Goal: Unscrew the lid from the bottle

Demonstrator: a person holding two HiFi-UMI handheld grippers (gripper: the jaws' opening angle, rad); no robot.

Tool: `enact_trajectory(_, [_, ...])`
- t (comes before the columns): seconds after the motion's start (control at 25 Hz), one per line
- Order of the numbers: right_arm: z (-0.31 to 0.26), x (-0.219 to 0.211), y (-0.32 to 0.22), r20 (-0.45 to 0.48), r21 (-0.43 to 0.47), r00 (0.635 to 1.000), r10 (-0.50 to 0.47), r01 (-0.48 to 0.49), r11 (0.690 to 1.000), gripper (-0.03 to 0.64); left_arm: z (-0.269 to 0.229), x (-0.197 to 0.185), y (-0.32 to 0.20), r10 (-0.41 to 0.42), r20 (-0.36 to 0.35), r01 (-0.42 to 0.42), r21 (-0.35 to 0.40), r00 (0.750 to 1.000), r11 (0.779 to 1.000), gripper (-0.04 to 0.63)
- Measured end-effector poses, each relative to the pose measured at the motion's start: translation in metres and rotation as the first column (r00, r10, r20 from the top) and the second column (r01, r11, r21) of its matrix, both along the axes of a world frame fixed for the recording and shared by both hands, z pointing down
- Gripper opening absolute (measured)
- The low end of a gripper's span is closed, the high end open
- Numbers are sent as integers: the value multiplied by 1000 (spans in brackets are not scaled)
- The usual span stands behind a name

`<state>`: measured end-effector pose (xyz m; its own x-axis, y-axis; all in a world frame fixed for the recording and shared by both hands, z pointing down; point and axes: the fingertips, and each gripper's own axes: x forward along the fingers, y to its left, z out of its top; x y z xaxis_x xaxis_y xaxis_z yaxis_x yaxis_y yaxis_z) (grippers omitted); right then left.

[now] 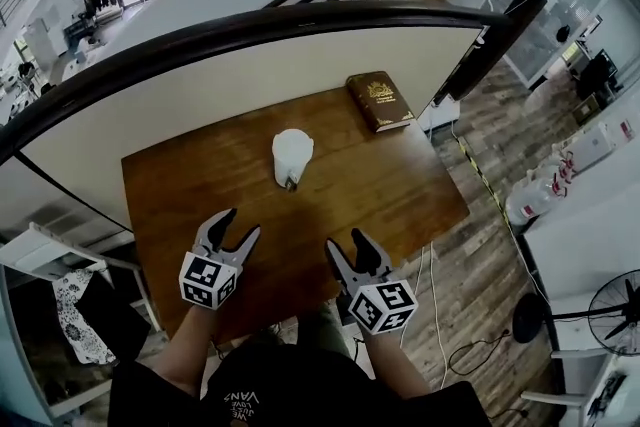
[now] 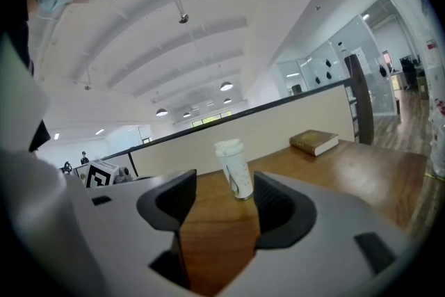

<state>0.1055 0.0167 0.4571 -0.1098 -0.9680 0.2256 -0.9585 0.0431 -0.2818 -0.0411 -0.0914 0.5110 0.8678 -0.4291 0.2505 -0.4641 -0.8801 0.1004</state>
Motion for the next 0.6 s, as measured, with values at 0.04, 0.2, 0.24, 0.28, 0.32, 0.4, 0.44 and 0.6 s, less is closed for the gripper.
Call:
enact_trajectory(0.04, [3,4,-6,0,-6,1000,-6,6,1000,227,4,4,-7,-5,5,5,4,1000,1000,227])
enact_trajectory(0.2, [12,18,-33,0,-26,999,-48,48,999,227,18,23,-34,-34,35,33,27,999,999,227])
enact_trajectory(0.24, [14,22,-39,0,-31,998,-61,61,998,227,22,28,-40,-44,44,42,30,998,999,227])
enact_trajectory(0.28, [15,26,-45,1,-36,997,-73,73,997,227,27,34,-46,-52,54,50,29,997,998,227])
enact_trajectory(0.32, [17,31,-51,2,-42,996,-85,85,996,227,32,39,-51,-59,63,57,24,996,998,227])
enact_trajectory(0.4, [20,39,-62,2,-53,994,-108,108,993,227,41,49,-60,-74,79,73,21,994,997,227])
enact_trajectory(0.44, [22,42,-68,1,-57,993,-120,120,991,227,45,53,-65,-85,87,83,23,993,996,227])
enact_trajectory(0.6, [29,51,-91,7,-74,986,-168,168,983,227,52,69,-83,-110,95,108,28,989,994,228])
